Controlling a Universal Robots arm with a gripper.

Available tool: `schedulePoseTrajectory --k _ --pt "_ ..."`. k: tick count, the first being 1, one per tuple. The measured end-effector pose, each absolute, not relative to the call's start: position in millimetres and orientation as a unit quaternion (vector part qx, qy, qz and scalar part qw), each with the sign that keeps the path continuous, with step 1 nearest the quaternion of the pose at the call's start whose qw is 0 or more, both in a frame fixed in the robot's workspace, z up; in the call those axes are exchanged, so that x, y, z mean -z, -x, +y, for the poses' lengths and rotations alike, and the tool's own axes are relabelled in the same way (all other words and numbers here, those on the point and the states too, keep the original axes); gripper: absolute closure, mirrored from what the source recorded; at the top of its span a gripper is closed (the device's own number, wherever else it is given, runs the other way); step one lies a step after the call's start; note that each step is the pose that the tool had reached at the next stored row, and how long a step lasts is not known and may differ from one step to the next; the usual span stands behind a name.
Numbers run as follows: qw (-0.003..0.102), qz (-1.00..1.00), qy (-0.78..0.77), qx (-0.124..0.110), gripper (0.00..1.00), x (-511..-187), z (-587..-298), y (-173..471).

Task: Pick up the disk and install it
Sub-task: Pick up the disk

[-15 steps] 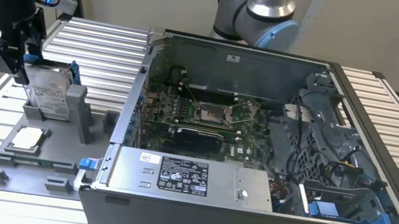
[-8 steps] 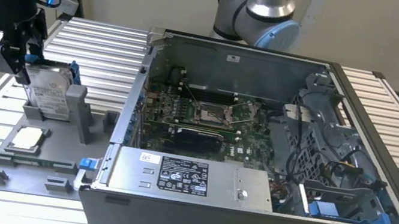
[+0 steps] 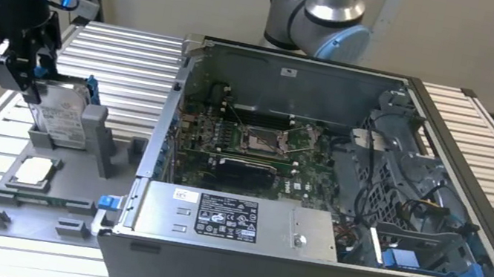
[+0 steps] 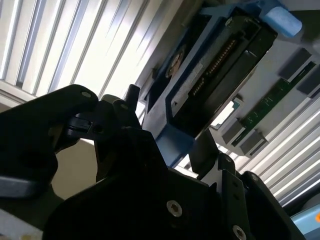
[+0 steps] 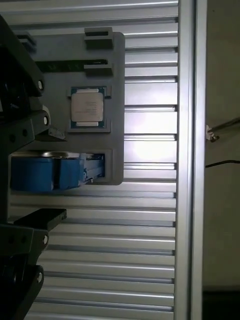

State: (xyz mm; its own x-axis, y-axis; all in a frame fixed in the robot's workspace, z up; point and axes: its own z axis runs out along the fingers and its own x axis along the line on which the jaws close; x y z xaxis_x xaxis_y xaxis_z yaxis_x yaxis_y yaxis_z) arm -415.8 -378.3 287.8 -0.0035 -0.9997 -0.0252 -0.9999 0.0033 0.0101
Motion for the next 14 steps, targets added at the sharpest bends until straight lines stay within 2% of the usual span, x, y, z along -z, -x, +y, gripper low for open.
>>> schedulePoseTrajectory --k 14 --pt "0.005 0.708 0.706 -0.012 0.00 -282.5 -376.9 415.8"
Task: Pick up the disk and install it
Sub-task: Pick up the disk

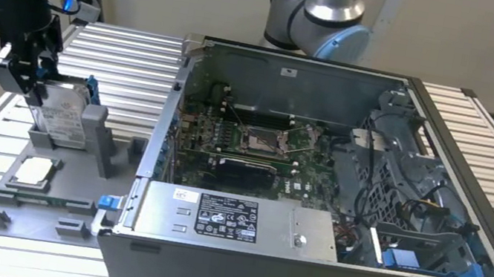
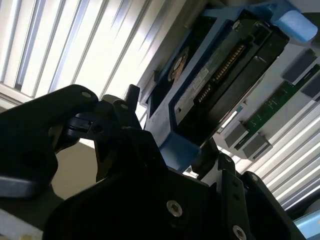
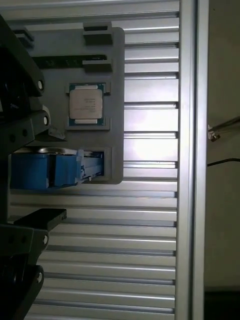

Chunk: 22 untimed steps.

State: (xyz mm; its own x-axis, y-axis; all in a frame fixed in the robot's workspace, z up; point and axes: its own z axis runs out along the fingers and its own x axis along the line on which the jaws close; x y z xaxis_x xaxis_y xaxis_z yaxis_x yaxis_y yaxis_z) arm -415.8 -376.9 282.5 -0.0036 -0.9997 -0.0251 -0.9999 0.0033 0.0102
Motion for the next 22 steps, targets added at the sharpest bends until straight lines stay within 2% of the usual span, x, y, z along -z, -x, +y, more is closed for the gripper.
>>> schedulePoseTrajectory --k 2,3,22 --pt "0.005 0.708 0.706 -0.012 0.00 -282.5 -376.9 415.8" --pt "0.005 0.708 0.706 -0.012 1.00 -282.5 -376.9 415.8" --pt "0.005 0.708 0.706 -0.012 1.00 -282.5 -376.9 415.8"
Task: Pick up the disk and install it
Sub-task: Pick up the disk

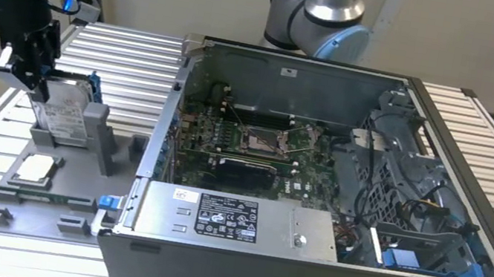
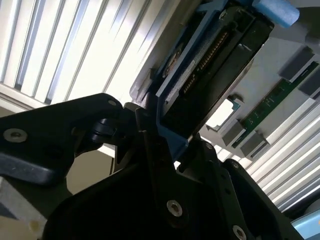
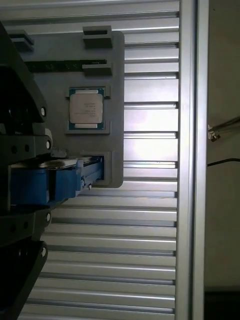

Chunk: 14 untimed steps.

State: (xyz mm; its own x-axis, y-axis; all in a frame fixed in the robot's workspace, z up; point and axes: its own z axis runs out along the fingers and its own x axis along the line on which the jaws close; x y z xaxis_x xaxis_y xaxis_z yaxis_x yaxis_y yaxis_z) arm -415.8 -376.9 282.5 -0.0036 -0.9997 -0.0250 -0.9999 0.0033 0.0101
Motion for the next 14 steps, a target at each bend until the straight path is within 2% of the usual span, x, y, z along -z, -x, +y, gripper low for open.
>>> schedulePoseTrajectory --k 14 --pt "0.005 0.708 0.706 -0.012 1.00 -282.5 -377.0 415.8"
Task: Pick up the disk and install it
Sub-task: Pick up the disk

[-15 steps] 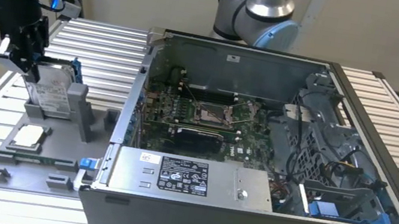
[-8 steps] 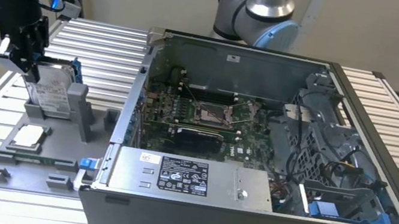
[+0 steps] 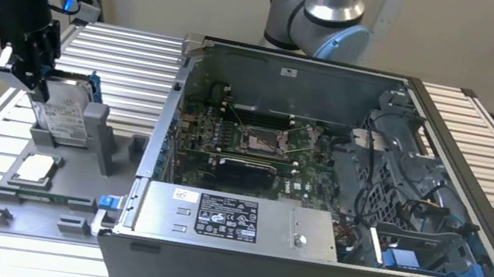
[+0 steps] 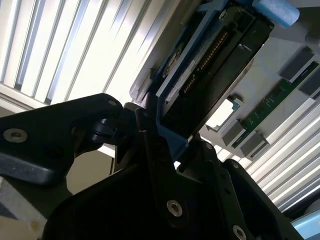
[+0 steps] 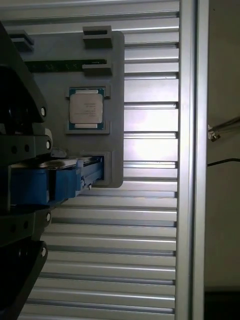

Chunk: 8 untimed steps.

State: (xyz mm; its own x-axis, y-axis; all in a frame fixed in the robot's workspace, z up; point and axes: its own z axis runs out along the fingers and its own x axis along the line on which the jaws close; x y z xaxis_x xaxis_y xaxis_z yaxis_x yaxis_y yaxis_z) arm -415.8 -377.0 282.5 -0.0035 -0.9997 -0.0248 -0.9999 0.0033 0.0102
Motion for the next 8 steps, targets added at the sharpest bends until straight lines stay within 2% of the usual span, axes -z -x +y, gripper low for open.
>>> schedulePoseTrajectory --k 3,6,8 --pt "0.005 0.708 0.706 -0.012 1.00 -282.5 -376.9 415.8" --pt "0.013 0.708 0.706 -0.020 1.00 -282.5 -377.9 415.8" --pt "0.014 0.708 0.706 -0.021 1.00 -282.5 -378.0 415.8"
